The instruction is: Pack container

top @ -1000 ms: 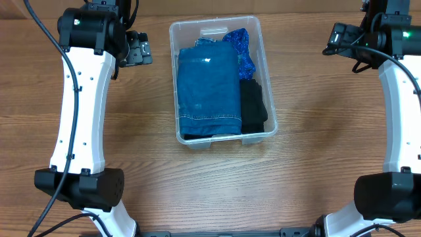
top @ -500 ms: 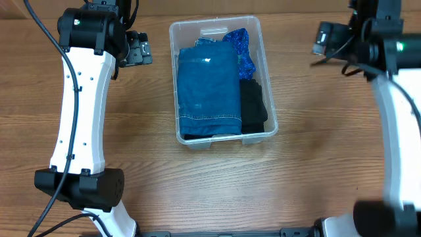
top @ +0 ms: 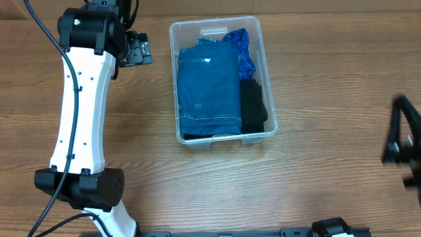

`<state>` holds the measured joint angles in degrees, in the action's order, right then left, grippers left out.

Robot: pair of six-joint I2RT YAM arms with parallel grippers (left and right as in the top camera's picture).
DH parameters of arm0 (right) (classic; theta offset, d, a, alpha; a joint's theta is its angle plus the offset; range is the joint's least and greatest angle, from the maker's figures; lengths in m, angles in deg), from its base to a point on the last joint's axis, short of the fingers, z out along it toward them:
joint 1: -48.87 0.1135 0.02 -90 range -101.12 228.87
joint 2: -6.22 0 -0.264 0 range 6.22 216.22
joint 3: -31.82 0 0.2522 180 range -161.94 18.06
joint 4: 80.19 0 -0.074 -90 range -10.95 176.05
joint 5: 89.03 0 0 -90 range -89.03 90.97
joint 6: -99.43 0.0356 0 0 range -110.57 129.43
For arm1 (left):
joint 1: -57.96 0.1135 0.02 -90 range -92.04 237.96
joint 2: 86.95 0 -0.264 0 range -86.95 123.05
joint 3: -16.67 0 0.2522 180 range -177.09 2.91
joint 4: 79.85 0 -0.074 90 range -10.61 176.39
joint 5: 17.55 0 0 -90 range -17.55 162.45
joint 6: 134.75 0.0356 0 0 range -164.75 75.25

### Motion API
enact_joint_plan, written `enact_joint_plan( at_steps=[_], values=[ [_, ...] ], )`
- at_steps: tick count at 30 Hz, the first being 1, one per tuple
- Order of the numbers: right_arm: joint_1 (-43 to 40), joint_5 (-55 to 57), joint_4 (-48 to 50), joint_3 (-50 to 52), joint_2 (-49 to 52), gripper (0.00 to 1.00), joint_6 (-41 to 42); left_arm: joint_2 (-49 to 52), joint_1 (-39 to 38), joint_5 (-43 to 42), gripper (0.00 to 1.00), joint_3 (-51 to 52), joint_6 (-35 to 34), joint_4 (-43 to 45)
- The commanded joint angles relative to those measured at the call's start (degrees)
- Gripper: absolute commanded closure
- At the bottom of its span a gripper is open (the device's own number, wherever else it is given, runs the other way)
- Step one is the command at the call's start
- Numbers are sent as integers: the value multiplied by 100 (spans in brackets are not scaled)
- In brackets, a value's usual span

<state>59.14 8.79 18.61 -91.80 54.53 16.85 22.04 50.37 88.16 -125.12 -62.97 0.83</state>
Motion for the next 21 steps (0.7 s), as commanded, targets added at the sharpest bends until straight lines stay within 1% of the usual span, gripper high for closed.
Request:
enact_joint_plan(
  at_steps=[1,5,7,10,16,19,21],
  values=[
    [28,138,-192,85,-643,0,-20,-35,44,79,0,-57,24,13],
    [26,122,-841,649,-1508,0,-13,-35,44,76,0,-57,24,11],
    [13,105,-1025,1128,-1902,0,31,-35,44,79,0,-57,24,11],
    [11,68,-780,2070,-2387,0,31,-35,44,79,0,-57,24,11],
    [-24,-59,1331,4682,-3342,0,31,-35,44,79,0,-57,24,13],
    [-46,-57,2798,6102,-3685,0,205,-35,44,76,0,-57,24,13],
    [-105,-57,3875,7007,-3899,0,496,-35,44,79,0,-57,24,11]
  ],
)
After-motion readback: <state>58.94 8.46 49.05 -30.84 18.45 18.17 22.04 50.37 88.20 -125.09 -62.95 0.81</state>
